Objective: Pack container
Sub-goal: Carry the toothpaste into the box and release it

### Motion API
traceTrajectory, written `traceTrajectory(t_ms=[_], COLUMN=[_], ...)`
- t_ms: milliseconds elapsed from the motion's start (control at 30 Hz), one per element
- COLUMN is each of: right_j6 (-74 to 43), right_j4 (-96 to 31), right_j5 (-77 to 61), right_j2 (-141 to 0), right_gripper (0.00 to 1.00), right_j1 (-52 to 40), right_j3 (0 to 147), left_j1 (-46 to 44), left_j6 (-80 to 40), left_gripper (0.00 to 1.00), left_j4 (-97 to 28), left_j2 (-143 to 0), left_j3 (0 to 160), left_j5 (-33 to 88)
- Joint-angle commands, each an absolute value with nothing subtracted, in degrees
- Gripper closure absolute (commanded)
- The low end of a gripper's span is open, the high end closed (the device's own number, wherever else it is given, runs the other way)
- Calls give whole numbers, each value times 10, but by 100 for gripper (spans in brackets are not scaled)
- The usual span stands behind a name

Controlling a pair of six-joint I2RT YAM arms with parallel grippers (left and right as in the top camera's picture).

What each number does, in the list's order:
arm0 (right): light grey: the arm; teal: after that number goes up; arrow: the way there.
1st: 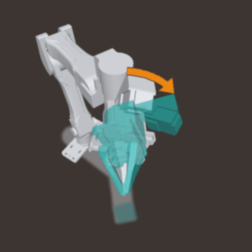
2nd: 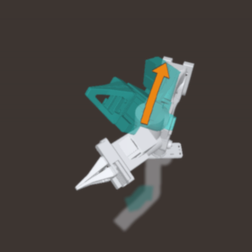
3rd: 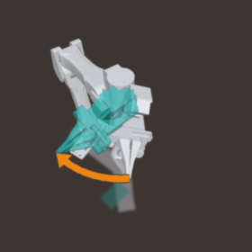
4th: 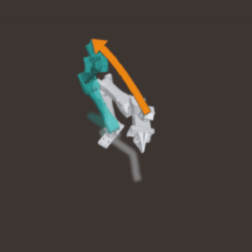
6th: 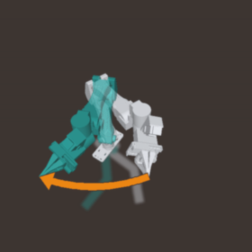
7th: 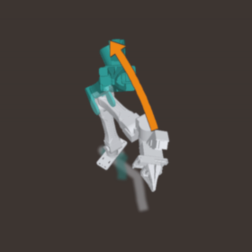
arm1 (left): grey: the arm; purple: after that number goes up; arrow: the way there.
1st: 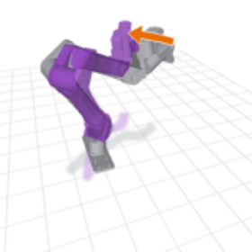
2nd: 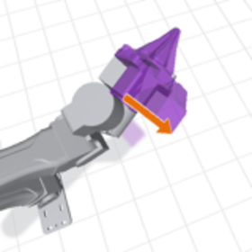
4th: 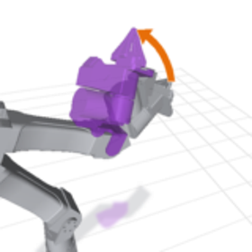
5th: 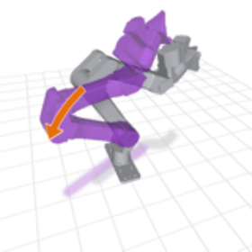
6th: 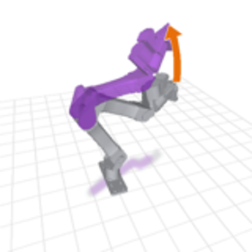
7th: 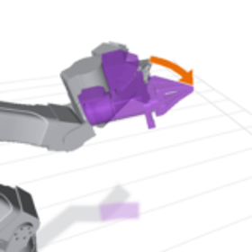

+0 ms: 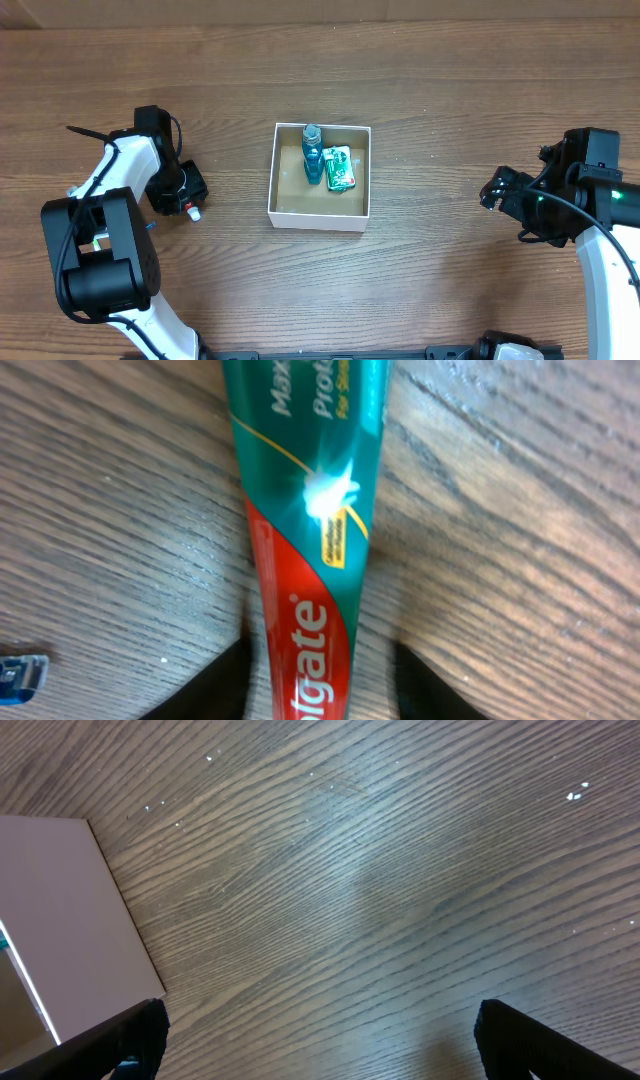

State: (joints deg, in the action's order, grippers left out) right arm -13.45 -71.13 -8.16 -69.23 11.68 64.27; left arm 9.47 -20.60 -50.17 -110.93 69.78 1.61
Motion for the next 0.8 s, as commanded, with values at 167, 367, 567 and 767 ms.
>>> traceTrajectory(t_ms=[167, 367, 567, 767], right_j6=[-130, -130, -130, -130], right_j4=[-708, -708, -708, -708], right_j5=[-84, -84, -84, -84], right_j2=[-690, -690, -690, -690], right_gripper=[0, 0, 0, 0], right_j1=[120, 120, 120, 120], right_j3=[642, 642, 642, 642], left_j1=[97, 97, 90, 9], left_j6=[-206, -206, -205, -150], left_gripper=[83, 90, 96, 96], left_j4=[-507, -507, -562, -600], left_j2=[-1124, -1124, -1100, -985], left_j3=[705, 711, 791, 876], left_j5=[26, 26, 23, 24])
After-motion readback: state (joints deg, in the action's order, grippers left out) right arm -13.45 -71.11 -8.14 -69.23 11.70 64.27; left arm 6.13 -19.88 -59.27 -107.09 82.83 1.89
